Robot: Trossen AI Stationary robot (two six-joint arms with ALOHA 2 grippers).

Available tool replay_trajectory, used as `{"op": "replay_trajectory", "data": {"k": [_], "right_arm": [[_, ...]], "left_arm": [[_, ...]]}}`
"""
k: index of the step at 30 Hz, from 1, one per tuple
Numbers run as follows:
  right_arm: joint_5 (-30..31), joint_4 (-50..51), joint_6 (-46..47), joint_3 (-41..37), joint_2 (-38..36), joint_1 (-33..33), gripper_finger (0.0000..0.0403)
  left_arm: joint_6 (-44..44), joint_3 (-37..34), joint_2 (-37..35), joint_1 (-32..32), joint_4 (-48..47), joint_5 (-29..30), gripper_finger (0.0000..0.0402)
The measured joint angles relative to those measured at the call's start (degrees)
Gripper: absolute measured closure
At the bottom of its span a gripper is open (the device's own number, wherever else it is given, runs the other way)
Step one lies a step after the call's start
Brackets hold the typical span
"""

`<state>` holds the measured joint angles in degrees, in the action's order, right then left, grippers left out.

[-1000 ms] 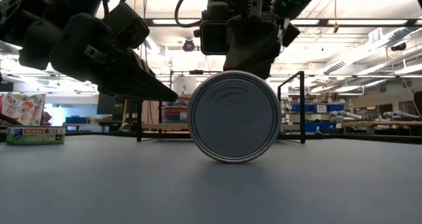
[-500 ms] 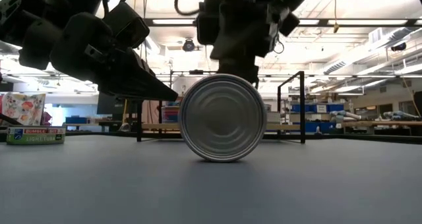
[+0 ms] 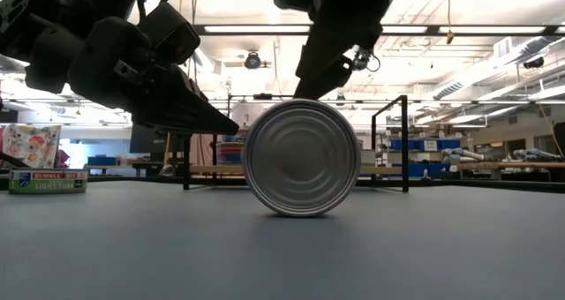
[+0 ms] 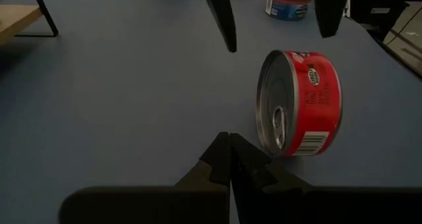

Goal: Stack canned seafood by type on shelf
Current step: Stack the red tuna can on top of the other red tuna can on the shelf

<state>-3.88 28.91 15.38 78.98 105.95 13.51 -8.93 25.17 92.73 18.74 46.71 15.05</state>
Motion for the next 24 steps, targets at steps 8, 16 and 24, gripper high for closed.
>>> {"op": "replay_trajectory", "data": {"k": [8,16,24], "right_arm": [[8.2,-0.2,2.9,0.0,0.0,4.6,0.0085],[10.3,-0.5,4.0,0.1,1.8,6.0,0.0086],[11.4,0.8,3.8,0.4,3.0,6.0,0.0090]], "left_arm": [[-0.2,0.0,0.0,0.0,0.1,0.2,0.0396],[-0.3,0.0,0.0,0.0,0.1,0.3,0.0396],[-0.4,0.0,0.0,0.0,-0.2,0.4,0.0396]]}}
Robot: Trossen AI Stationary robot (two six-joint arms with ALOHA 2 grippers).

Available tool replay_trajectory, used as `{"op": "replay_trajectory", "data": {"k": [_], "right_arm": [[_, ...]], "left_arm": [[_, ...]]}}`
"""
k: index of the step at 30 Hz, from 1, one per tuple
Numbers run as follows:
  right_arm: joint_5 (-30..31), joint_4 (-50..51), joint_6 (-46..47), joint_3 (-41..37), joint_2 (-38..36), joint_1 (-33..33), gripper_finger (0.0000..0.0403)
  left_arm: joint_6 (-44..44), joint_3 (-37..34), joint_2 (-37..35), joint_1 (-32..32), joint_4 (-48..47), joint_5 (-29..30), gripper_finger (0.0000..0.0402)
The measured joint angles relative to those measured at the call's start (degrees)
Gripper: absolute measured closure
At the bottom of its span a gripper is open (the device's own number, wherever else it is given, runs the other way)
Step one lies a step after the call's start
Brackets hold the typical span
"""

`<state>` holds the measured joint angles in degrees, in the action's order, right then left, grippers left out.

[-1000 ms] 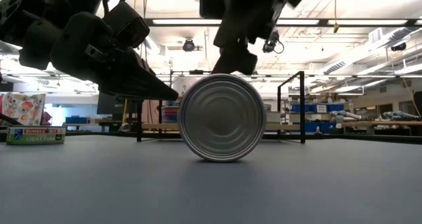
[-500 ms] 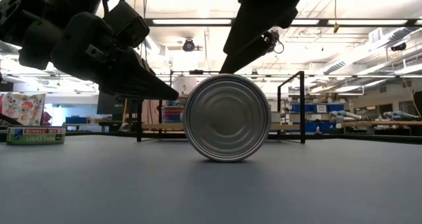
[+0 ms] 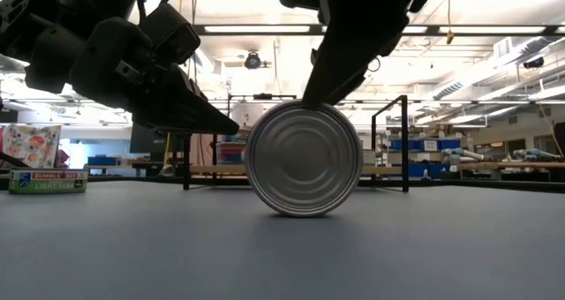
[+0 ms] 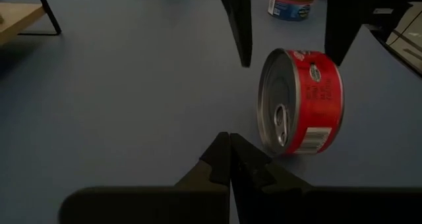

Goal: Stack canned seafood by type on shelf
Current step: Stack the red tuna can on top of the other red tuna can on the shelf

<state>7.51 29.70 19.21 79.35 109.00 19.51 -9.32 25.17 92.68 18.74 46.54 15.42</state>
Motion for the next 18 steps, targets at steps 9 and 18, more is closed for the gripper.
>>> {"op": "replay_trajectory", "data": {"k": [9,18], "right_arm": [[-1.6,0.0,-1.2,0.0,0.7,0.0,0.0134],[-1.6,1.3,-1.9,0.0,0.7,-0.1,0.0226]], "left_arm": [[0.0,0.0,0.0,0.0,0.3,0.0,0.0396],[0.0,0.0,0.0,0.0,0.3,0.0,0.0396]]}}
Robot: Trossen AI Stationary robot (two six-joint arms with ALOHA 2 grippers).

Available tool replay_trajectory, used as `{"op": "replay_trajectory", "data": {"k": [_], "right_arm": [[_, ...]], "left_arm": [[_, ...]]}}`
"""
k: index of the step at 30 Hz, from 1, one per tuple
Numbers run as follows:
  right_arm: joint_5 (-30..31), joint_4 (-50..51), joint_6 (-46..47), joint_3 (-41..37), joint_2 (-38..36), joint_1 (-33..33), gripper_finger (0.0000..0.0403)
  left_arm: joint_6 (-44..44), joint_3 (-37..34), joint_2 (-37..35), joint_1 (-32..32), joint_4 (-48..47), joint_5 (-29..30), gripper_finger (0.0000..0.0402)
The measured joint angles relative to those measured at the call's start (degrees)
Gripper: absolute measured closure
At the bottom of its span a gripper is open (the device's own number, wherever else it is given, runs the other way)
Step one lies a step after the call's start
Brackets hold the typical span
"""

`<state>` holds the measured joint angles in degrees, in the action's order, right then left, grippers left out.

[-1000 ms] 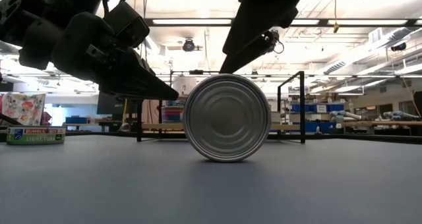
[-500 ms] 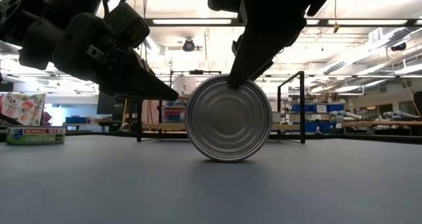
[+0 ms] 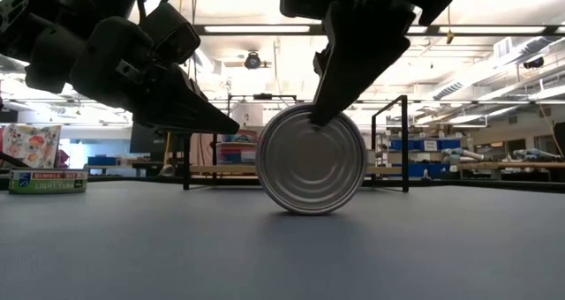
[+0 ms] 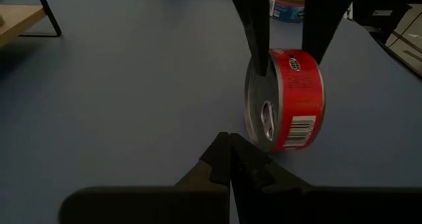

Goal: Stack canned seafood by type on shelf
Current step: Stack the red tuna can on top of the other red tuna can on the shelf

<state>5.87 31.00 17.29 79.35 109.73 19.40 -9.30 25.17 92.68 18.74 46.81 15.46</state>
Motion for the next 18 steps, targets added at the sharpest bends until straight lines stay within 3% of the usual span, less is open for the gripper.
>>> {"op": "replay_trajectory", "data": {"k": [3,7,13,18], "right_arm": [[-0.3,-0.1,-2.0,0.0,0.0,0.0,0.0255],[2.6,3.9,-6.1,2.5,0.1,-0.1,0.0260],[18.7,14.4,-14.8,9.0,0.1,-1.4,0.0260],[33.2,13.7,-23.1,10.4,0.0,-5.6,0.0260]], "left_arm": [[0.0,0.0,0.0,0.0,0.0,0.0,0.0396],[0.0,0.0,0.0,0.0,0.2,0.0,0.0396],[0.0,0.0,-0.2,0.0,0.6,0.0,0.0396],[0.0,0.0,-0.2,0.1,1.6,0.0,0.0396]]}}
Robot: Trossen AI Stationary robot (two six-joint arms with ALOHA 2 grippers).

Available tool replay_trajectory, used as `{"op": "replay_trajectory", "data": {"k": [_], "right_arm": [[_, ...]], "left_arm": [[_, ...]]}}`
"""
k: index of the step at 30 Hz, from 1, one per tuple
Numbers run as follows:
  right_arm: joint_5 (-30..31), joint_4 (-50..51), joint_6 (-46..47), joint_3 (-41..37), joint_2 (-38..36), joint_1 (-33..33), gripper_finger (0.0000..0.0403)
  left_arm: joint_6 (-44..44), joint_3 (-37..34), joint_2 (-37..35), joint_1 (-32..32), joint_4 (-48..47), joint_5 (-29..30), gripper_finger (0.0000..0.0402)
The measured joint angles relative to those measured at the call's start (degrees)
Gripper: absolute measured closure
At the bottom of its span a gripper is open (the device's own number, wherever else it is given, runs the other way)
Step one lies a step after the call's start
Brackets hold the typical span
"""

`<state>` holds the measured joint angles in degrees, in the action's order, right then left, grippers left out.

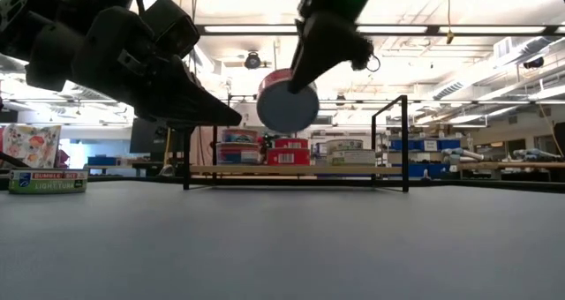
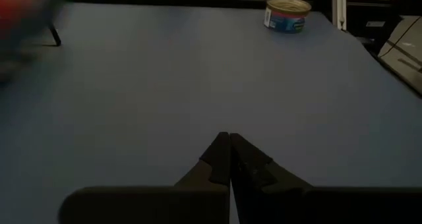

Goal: Stack canned seafood by type on shelf
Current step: Stack the red tuna can on top of the other red tuna can on the shelf

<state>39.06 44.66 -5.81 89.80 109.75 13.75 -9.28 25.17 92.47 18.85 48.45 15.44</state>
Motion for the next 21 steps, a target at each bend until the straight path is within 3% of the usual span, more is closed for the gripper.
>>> {"op": "replay_trajectory", "data": {"k": [6,13,21], "right_arm": [[6.6,-5.3,-12.7,0.0,1.5,-7.3,0.0260],[10.0,-13.8,-25.2,-0.2,4.5,-14.2,0.0260],[9.3,-15.5,-28.9,-0.5,7.6,-18.5,0.0260]], "left_arm": [[0.0,0.0,0.0,0.0,-0.2,0.0,0.0396],[0.3,0.0,0.0,0.0,0.1,-0.1,0.0396],[1.2,0.0,0.0,0.0,0.5,-0.4,0.0396]]}}
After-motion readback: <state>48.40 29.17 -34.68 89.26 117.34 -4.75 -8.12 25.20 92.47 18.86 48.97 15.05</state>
